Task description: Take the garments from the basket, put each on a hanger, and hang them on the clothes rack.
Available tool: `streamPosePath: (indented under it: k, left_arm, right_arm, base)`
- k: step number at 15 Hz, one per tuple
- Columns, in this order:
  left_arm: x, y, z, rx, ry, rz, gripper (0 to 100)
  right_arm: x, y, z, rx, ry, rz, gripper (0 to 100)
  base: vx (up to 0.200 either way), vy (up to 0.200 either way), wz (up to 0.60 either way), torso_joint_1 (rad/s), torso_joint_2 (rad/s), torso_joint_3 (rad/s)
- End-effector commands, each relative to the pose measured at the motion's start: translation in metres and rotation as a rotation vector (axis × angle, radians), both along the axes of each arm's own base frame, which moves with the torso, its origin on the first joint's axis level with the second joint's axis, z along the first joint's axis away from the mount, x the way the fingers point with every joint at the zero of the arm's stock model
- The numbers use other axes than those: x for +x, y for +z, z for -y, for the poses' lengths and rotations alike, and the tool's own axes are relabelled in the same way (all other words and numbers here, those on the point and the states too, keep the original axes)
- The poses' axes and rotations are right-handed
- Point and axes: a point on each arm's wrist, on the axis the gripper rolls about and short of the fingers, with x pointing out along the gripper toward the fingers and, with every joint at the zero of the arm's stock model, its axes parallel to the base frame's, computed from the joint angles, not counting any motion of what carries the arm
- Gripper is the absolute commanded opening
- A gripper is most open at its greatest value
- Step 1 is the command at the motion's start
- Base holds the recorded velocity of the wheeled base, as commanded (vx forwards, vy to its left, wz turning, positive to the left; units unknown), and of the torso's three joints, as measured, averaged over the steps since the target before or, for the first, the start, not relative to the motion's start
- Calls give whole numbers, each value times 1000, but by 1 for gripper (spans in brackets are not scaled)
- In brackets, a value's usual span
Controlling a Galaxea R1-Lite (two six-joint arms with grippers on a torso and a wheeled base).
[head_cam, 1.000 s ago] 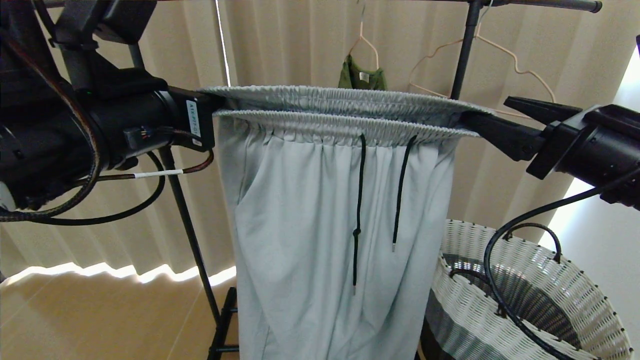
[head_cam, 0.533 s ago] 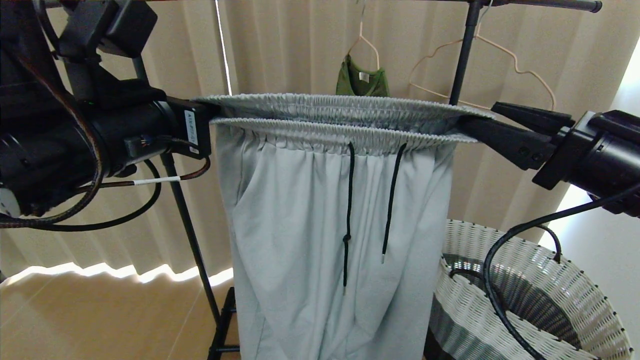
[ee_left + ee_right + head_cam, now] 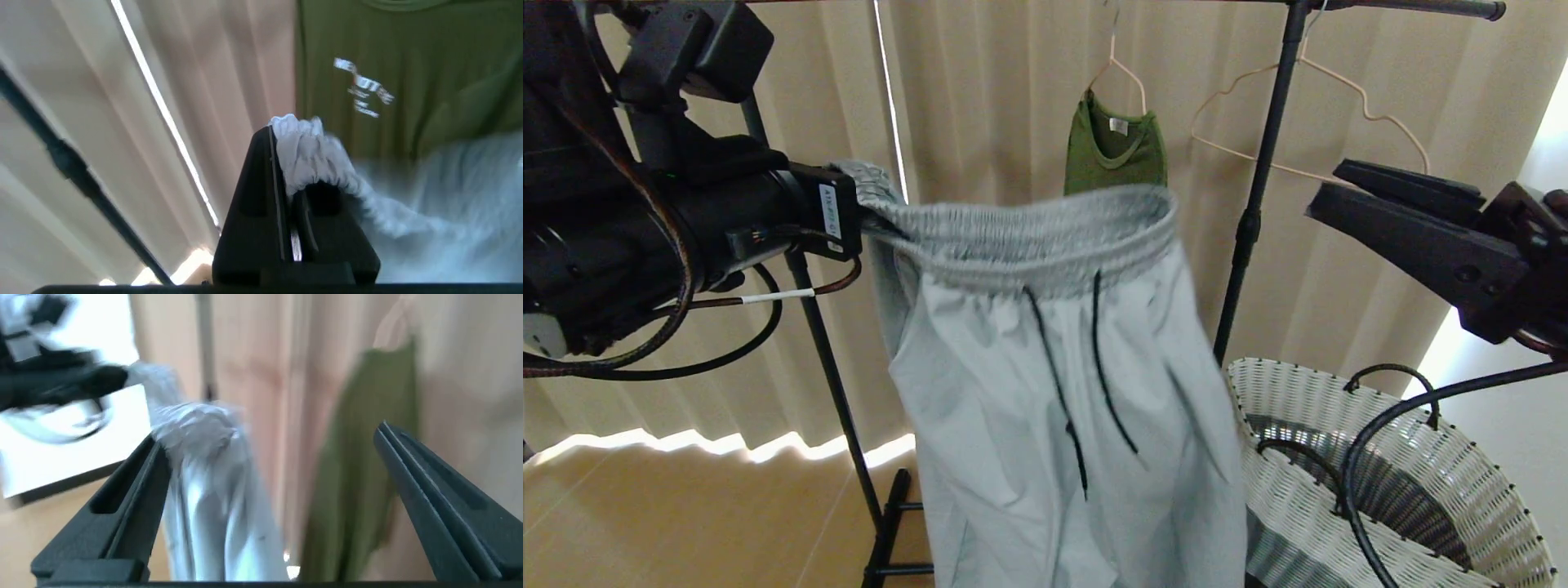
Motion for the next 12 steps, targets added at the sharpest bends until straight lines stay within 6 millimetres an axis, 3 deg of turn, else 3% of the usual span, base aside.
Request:
streamPosePath:
  k: [1,4,6,9,12]
  left_arm:
    - [0,0,0,0,4,0,0]
    - [-2,0,-1,1,10,1,0]
    - [-12,-2,-12,2,39,-1,0]
    - [-40,-35,-32,27,63,-77,0]
    - [-56,-53,-43,-34,86,-113,0]
  right_arm:
    - [-12,1,5,0,23,18,100]
    - [-9,-6,7,-17,3,0,100]
    - [-3,-15,23,-63,-101,11,100]
    - [2,-40,70,-236,-410,53,100]
    - [-8,-52,86,-274,-552,32,100]
  base:
    - [0,0,0,0,0,0]
    - [0,0,0,0,0,0]
    - [0,0,0,0,0,0]
    - [0,0,0,0,0,0]
    - [0,0,0,0,0,0]
